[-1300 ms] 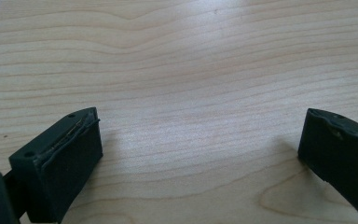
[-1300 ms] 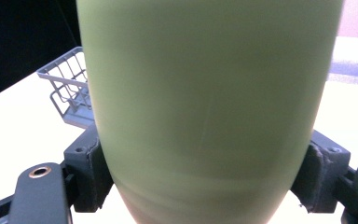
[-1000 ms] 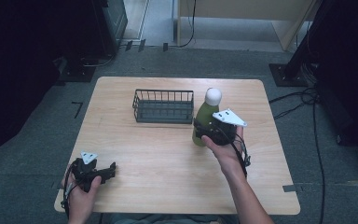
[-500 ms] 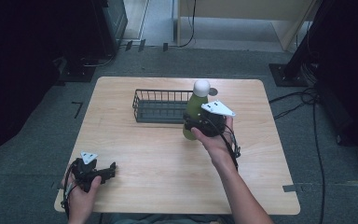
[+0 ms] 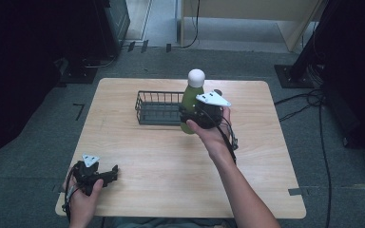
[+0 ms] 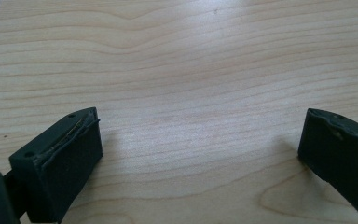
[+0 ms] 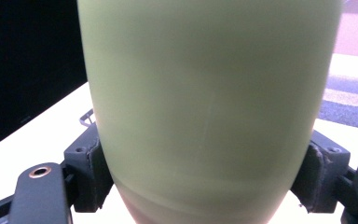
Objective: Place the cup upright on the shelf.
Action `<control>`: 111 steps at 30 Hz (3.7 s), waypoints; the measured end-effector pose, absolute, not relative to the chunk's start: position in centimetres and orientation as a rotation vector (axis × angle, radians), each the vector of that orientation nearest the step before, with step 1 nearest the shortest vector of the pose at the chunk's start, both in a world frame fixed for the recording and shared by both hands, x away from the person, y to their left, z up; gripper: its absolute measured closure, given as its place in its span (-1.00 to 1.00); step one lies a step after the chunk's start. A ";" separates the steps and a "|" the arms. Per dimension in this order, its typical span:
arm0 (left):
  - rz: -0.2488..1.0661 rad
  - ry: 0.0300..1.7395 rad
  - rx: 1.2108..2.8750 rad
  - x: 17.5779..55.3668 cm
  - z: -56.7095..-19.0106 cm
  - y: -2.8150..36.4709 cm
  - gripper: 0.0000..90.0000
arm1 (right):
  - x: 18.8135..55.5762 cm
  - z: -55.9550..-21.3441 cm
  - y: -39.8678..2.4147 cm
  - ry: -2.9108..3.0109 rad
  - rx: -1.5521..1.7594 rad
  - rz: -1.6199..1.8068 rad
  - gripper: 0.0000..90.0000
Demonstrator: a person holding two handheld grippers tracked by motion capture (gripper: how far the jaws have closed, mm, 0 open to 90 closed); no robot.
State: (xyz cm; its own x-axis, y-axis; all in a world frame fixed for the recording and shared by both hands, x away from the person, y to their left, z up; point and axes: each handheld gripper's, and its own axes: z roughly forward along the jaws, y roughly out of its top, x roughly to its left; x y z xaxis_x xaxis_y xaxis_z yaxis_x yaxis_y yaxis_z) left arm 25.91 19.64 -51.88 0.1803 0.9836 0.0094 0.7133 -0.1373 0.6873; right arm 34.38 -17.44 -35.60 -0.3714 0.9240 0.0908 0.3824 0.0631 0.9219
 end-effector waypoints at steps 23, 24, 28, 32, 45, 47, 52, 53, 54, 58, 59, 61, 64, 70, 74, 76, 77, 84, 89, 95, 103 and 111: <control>0.644 1.590 1.913 25.9 -51.9 19.6 -1.00 | 38.6 -32.4 -15.8 1.722 1.299 1.294 -0.54; 0.644 1.590 1.914 25.9 -51.9 19.6 -1.00 | 38.8 -32.4 -15.8 1.720 1.302 1.292 -0.54; 0.644 1.589 1.914 25.9 -51.9 19.6 -1.00 | 40.0 -32.3 -15.6 1.708 1.311 1.282 -0.54; 0.644 1.588 1.918 25.9 -51.9 19.7 -1.00 | 40.7 -32.4 -15.5 1.700 1.317 1.277 -0.54; 0.642 1.589 1.920 25.9 -51.9 19.7 -1.00 | 43.1 -33.7 -14.4 1.691 1.316 1.234 -0.54; 0.643 1.590 1.916 25.9 -51.9 19.6 -1.00 | 43.3 -34.0 -14.2 1.693 1.318 1.227 -0.54; 0.643 1.590 1.916 25.9 -51.9 19.6 -1.00 | 43.6 -34.8 -13.8 1.693 1.315 1.231 -0.54; 0.643 1.590 1.916 25.9 -51.9 19.6 -1.00 | 43.7 -35.0 -13.7 1.697 1.314 1.222 -0.54; 0.643 1.590 1.916 25.9 -51.9 19.6 -1.00 | 43.8 -35.2 -13.6 1.701 1.319 1.217 -0.54; 0.643 1.590 1.916 25.9 -51.9 19.6 -1.00 | 44.0 -36.2 -13.5 1.717 1.339 1.209 -0.54; 0.643 1.590 1.916 25.9 -51.9 19.6 -1.00 | 44.1 -36.4 -13.5 1.718 1.344 1.205 -0.54; 0.643 1.590 1.916 25.9 -51.9 19.6 -1.00 | 44.2 -36.8 -13.5 1.726 1.357 1.196 -0.54; 0.643 1.590 1.916 25.9 -51.9 19.6 -1.00 | 44.4 -37.4 -13.7 1.729 1.368 1.193 -0.54; 0.643 1.590 1.916 25.9 -51.9 19.6 -1.00 | 44.5 -38.0 -13.9 1.733 1.387 1.189 -0.54; 0.643 1.590 1.916 25.9 -51.9 19.6 -1.00 | 44.7 -38.7 -14.1 1.739 1.395 1.171 -0.54; 0.643 1.589 1.919 25.9 -51.9 19.7 -1.00 | 44.6 -38.8 -14.2 1.730 1.385 1.190 -0.54; 0.643 1.590 1.916 25.9 -51.9 19.6 -1.00 | 44.6 -38.8 -14.2 1.730 1.382 1.195 -0.54; 0.643 1.590 1.916 25.9 -51.9 19.6 -1.00 | 44.4 -39.1 -14.4 1.731 1.367 1.215 -0.55; 0.643 1.589 1.919 25.9 -51.9 19.7 -1.00 | 44.3 -39.0 -14.8 1.744 1.377 1.236 -0.56; 0.642 1.589 1.920 25.9 -51.9 19.7 -1.00 | 44.4 -39.2 -15.2 1.772 1.401 1.258 -0.69; 0.642 1.589 1.919 25.9 -51.9 19.7 -1.00 | 44.1 -39.1 -15.5 1.774 1.390 1.260 -0.74; 0.643 1.590 1.916 25.9 -51.9 19.6 -1.00 | 43.6 -38.9 -16.2 1.775 1.390 1.272 -0.95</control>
